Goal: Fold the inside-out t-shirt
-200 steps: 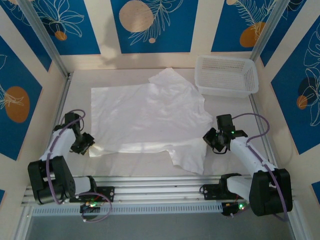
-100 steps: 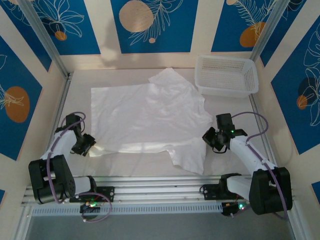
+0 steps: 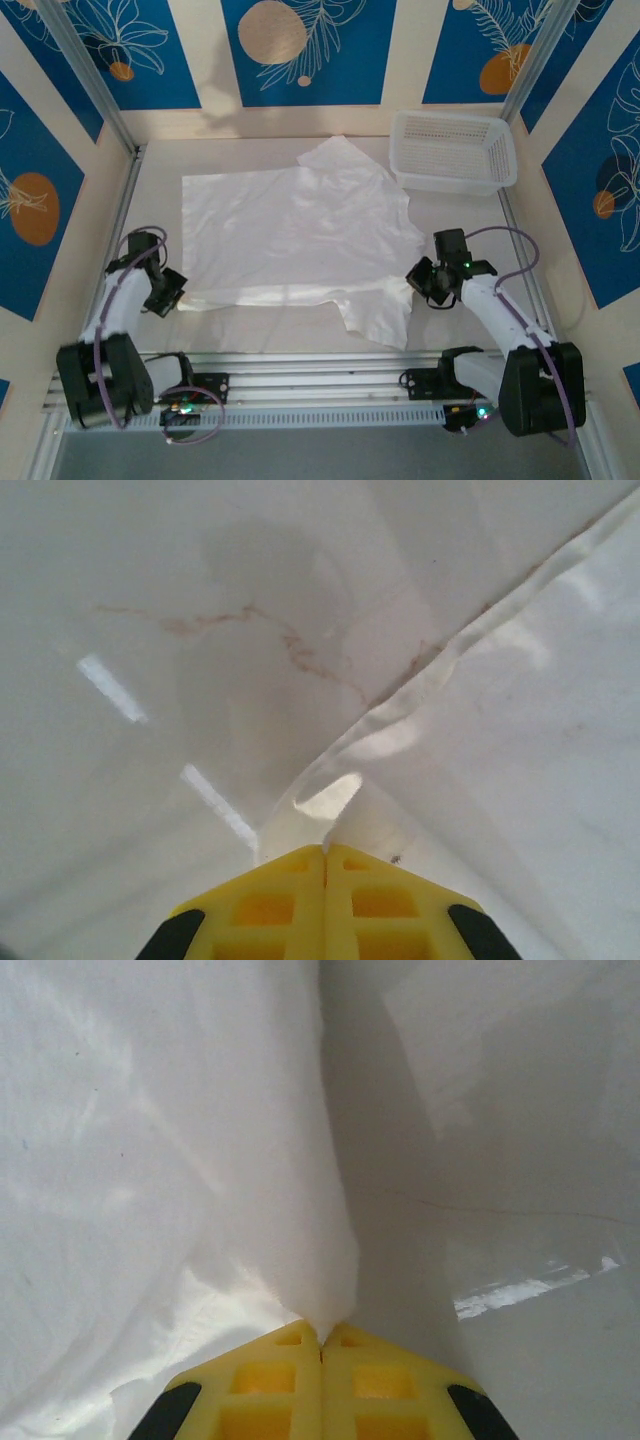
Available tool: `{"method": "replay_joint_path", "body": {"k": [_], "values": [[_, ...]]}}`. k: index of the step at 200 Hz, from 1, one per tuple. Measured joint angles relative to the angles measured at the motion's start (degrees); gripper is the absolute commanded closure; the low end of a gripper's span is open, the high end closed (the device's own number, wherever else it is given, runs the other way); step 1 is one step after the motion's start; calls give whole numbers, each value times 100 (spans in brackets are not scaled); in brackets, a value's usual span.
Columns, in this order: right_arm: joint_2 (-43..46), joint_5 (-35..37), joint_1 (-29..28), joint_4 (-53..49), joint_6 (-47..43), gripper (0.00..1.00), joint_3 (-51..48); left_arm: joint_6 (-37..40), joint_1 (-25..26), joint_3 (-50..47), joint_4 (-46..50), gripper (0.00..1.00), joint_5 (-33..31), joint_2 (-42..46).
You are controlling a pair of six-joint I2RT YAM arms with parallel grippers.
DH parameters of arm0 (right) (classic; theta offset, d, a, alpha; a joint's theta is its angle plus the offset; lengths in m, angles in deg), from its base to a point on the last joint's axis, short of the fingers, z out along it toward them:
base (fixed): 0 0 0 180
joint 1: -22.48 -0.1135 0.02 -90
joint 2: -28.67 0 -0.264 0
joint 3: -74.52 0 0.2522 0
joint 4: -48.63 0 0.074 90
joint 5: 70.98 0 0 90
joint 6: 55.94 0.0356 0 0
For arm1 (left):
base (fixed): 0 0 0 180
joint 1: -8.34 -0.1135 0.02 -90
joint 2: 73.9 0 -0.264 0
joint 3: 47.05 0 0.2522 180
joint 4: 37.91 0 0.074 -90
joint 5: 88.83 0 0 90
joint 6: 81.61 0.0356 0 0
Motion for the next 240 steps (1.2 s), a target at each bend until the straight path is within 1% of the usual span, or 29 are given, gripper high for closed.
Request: {"method": "replay_joint_path", "body": {"k": [20,37,71,109,126,149,192,211,240], "values": [[337,50,70,-146,13,100,-85,-168,0,-282,284,100,-42,975],[411,94,129,-262,-9,100,-92,-273,0,-557,437,100,15,1377],[411,107,365,-409,-52,100,-151,-378,-2,-977,496,100,177,1373],[492,66,455,-492,-142,100,-197,-420,-2,-994,501,100,181,1574],[490,-57,472,-461,-184,100,-192,-302,-2,-975,326,100,380,1598],[299,-164,479,-444,-201,100,87,9,-2,-621,20,100,713,1451],[-763,-184,535,-13,-417,100,1187,588,-2,442,-656,100,800,667],[-1239,-201,560,214,-518,100,1523,750,-2,605,-907,100,844,221],[-1720,-240,566,439,-638,100,1738,925,-2,623,-1150,100,852,-243]]}}
